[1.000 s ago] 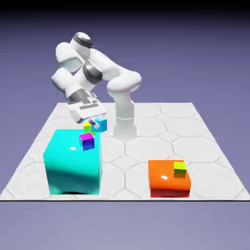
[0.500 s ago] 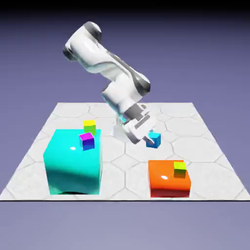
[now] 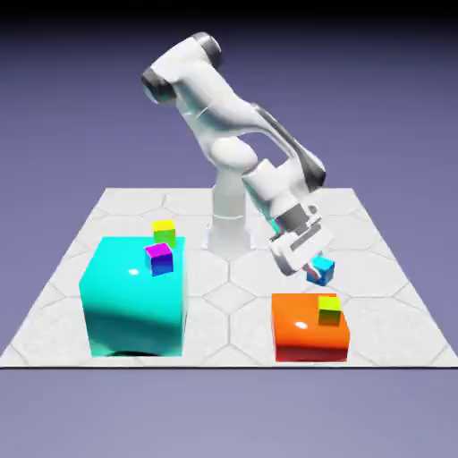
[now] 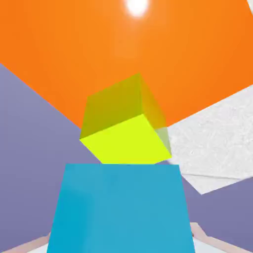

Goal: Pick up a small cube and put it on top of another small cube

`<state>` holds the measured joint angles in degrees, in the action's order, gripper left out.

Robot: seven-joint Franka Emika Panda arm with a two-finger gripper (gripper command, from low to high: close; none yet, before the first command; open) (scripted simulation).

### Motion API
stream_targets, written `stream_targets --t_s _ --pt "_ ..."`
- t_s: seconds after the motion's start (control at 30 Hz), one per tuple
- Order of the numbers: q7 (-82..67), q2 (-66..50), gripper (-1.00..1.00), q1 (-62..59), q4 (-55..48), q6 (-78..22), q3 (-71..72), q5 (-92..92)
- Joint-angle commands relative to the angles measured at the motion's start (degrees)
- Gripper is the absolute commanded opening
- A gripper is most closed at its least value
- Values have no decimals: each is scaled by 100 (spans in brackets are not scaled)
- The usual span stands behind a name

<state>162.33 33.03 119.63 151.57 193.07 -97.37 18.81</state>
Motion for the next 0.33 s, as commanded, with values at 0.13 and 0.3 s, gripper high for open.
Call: stream_targets --t_s 0.13,0.3 --pt "-184 329 -100 1037 -292 363 -921 24" --pt "-217 388 100 1222 -344 429 -1085 29"
